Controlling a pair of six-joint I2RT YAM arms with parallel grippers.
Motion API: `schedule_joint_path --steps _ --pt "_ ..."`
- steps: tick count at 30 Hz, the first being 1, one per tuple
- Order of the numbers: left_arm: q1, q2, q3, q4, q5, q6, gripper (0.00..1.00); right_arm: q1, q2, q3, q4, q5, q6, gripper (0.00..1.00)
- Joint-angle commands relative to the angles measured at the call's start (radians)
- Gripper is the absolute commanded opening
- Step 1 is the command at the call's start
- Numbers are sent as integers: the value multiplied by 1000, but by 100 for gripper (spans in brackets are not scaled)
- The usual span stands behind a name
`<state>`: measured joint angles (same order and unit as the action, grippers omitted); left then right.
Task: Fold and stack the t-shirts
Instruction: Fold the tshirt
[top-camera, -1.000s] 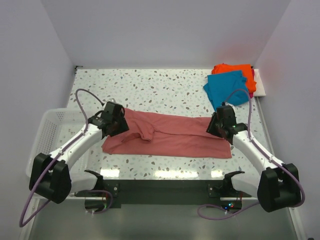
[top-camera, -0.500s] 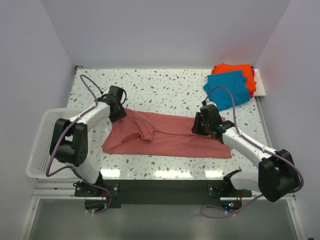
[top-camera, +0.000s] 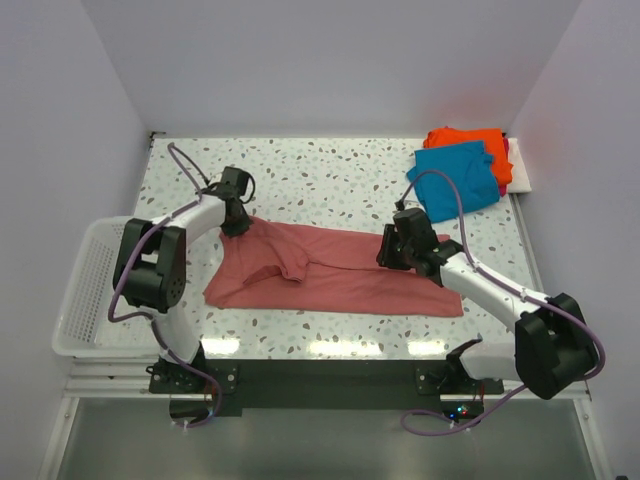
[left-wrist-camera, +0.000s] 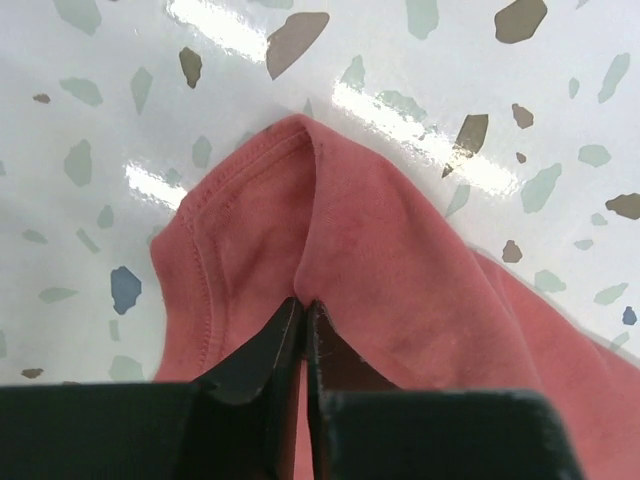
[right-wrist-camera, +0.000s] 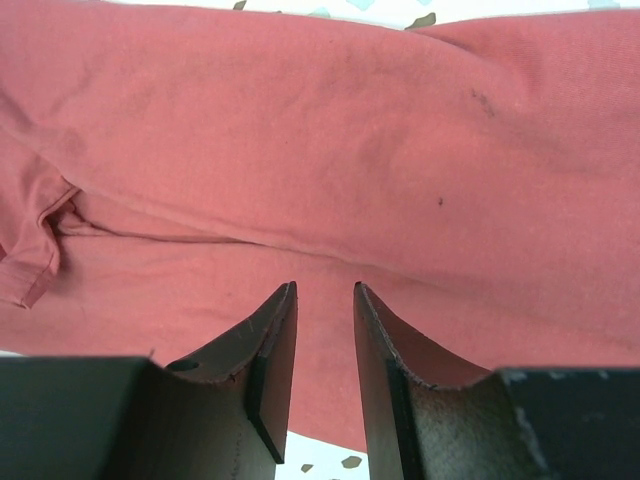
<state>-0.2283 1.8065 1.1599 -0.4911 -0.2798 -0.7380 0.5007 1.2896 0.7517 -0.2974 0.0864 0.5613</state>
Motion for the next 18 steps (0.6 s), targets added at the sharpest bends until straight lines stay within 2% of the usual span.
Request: schedule_joint_path --steps 1,4,18 --pt "24 1 49 39 -18 20 7 12 8 32 55 10 9 33" --pt "38 -12 64 39 -10 29 0 12 8 29 58 12 11 33" --pt "103 23 164 16 91 100 0 13 39 26 64 61 2 33"
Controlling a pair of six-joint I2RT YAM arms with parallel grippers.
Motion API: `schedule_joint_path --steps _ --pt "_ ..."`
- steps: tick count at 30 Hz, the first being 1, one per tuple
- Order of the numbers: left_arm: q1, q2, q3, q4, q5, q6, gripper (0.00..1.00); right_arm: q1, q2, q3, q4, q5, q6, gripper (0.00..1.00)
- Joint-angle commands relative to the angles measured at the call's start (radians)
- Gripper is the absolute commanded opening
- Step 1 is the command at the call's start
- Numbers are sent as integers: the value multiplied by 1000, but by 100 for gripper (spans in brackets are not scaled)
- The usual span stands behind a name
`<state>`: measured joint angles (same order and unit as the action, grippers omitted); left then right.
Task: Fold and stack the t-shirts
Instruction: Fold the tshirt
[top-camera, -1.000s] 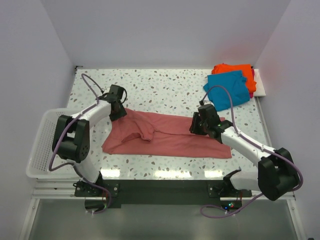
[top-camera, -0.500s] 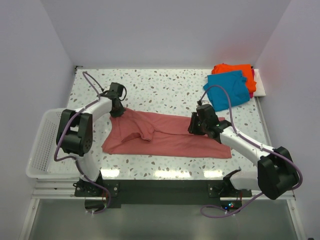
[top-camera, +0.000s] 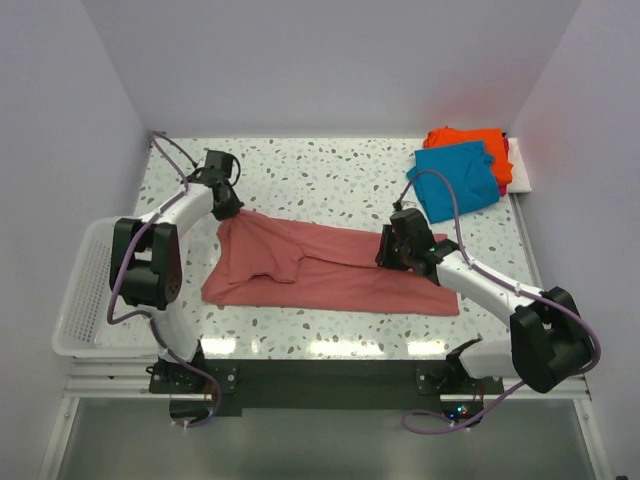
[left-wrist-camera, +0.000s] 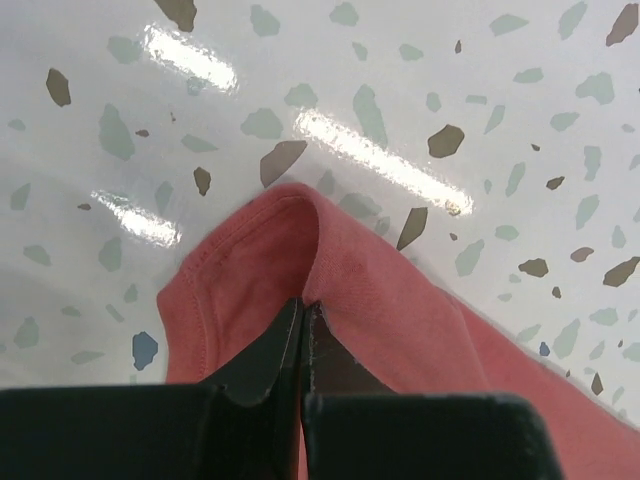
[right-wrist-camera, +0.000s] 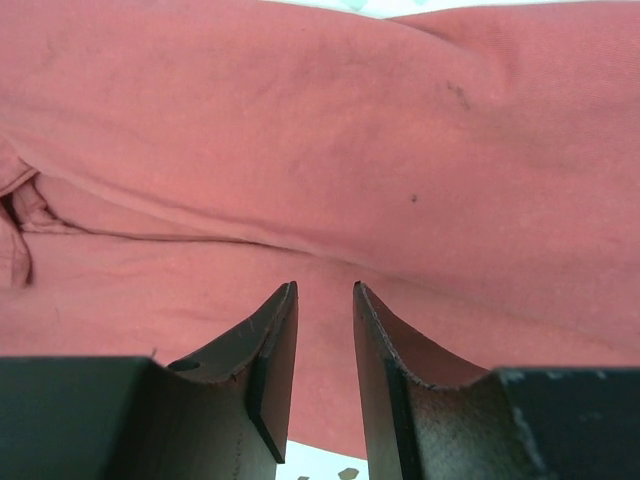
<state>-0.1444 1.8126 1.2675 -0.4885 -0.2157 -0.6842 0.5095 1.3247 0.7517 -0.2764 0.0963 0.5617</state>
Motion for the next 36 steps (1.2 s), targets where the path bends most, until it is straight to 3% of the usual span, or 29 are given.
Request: schedule_joint_path --steps 1,2,3,6,8,11,13,14,17,20,23,27,36 --pt "22 24 58 7 38 49 3 3 5 29 33 60 -5 33" --pt "22 22 56 5 48 52 7 4 7 37 23 69 -8 35" --pt "23 18 52 4 55 60 20 3 10 43 5 109 -14 36" --pt "22 -59 27 4 47 61 44 -2 34 73 -26 192 -37 40" --pt "22 -96 15 -18 39 58 53 -12 56 112 -55 229 -57 41" --pt "0 -192 -43 -35 15 34 55 -45 113 155 -67 264 -88 43" --pt "-53 -263 -98 -57 -37 6 54 -74 163 181 -66 263 -112 44" --pt "-107 -285 -121 -61 -56 -29 46 -81 182 193 -79 261 -120 44" --pt "-205 -346 -225 -67 -108 -131 38 -107 257 228 -105 247 -144 44" --pt "-241 -380 -345 -24 -87 -231 24 -124 298 230 -125 258 -143 44" --pt "-242 -334 -384 16 -70 -281 20 -138 312 212 -142 257 -120 44" --pt "-238 -172 -300 16 -102 -282 18 -140 292 147 -149 237 -76 44" --pt "-181 292 176 -71 -105 -157 17 -83 177 -30 -61 -8 67 43"
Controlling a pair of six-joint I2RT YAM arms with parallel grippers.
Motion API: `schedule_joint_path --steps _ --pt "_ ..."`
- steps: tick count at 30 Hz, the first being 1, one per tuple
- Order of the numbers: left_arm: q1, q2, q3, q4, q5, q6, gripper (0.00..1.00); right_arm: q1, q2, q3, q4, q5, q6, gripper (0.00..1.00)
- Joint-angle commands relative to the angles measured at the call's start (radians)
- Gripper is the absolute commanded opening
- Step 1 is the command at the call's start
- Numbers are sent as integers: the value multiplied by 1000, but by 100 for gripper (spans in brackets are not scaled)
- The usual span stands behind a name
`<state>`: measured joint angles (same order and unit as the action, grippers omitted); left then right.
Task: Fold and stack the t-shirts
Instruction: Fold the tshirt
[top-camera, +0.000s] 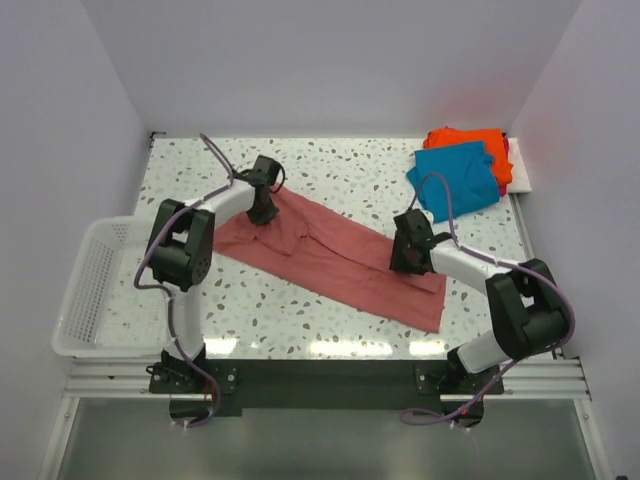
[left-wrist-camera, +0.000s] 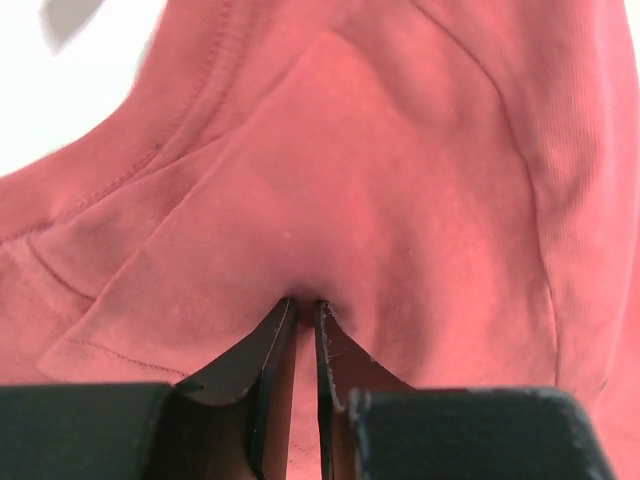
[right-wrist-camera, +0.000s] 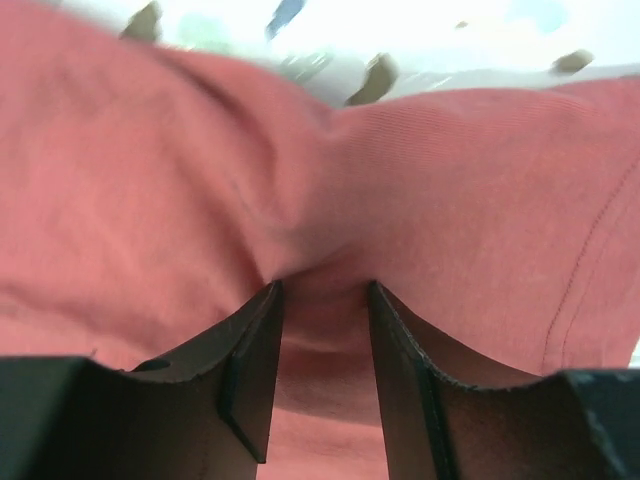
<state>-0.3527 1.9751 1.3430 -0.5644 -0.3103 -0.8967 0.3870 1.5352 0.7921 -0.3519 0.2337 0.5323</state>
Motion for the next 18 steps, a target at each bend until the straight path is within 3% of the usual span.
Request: schedule_joint_path --steps 1,3,6,7,9,10,11,13,15,18 --pt "37 171 217 -3 2 121 18 68 -47 -85 31 -167 122 43" --pt "61 318 367 -28 62 206 19 108 -84 -128 100 -217 224 43" --pt "73 519 705 -51 144 398 32 264 -86 -126 240 -232 400 43" --pt "73 604 876 -45 213 486 49 353 -52 -111 305 -223 438 44" --pt "77 675 1069 -22 276 538 66 418 8 -22 349 -223 498 49" --pt "86 694 1082 9 310 556 78 441 88 17 375 -232 505 51" --pt "93 685 1066 61 436 552 82 443 121 98 402 -291 502 53" --pt "125 650 977 219 512 478 89 440 176 177 365 -306 483 61" --pt "147 582 914 337 608 424 91 434 175 260 326 -310 421 65" --pt "156 483 904 362 607 424 94 432 126 318 225 -271 313 73"
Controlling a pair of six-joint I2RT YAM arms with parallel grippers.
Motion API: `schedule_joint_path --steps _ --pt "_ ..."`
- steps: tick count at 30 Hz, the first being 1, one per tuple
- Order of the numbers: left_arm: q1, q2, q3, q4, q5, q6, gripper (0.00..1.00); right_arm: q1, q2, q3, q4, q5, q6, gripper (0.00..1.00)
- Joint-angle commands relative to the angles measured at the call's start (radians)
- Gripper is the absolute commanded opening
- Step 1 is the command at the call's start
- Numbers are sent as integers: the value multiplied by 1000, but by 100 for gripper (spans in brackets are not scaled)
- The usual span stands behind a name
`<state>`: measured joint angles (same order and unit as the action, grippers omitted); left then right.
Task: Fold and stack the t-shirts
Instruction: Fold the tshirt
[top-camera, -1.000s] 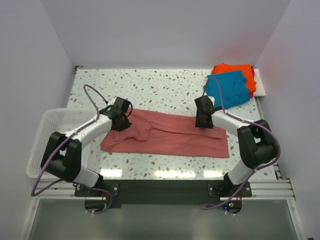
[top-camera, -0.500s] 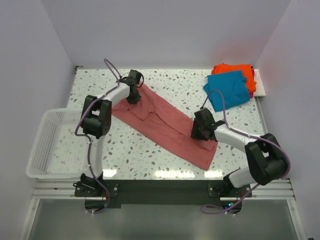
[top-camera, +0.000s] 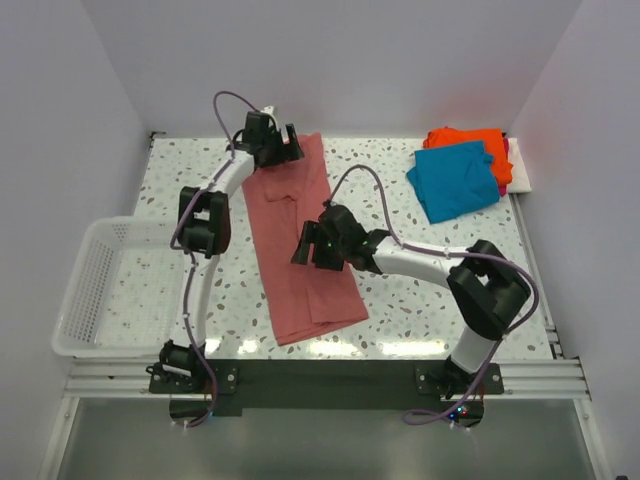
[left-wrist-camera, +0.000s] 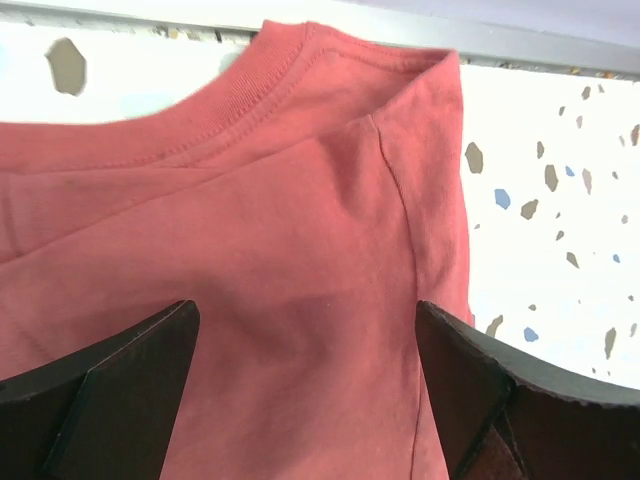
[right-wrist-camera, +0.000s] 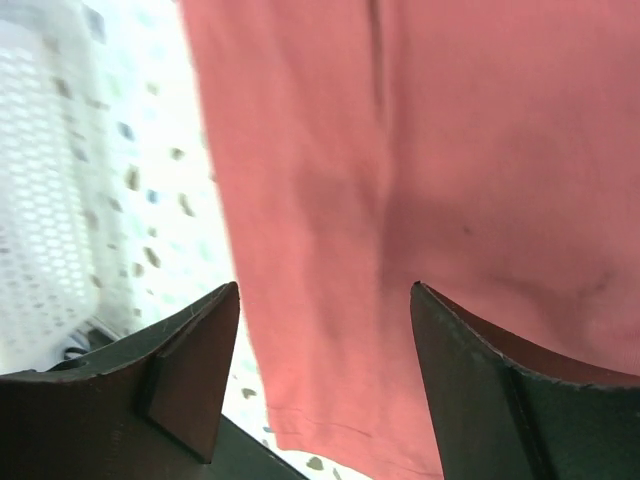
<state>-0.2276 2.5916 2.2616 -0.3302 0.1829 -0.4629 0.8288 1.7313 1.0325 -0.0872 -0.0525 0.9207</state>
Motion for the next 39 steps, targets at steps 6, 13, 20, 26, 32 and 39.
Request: schedule_joint_path --steps 6,13,20,26,32,39 --pt "24 -454 -280 137 -29 -66 91 -16 -223 21 -230 160 -177 73" --pt "-120 -934 -787 -104 -406 -276 62 -19 -326 -100 -338 175 -235 72" --pt "-301 -1384 -1361 -194 -480 -463 46 -19 -389 -241 -318 122 -253 60" --pt "-463 -1561 -1554 -337 -462 -582 46 -17 -406 -301 -302 94 -267 54" --pt "-559 -1585 -1639 -354 -393 -629 47 -17 -386 -337 -270 65 -260 49" --pt "-648 -1539 -1711 -314 -313 -668 56 -17 -366 -379 -253 56 -243 43"
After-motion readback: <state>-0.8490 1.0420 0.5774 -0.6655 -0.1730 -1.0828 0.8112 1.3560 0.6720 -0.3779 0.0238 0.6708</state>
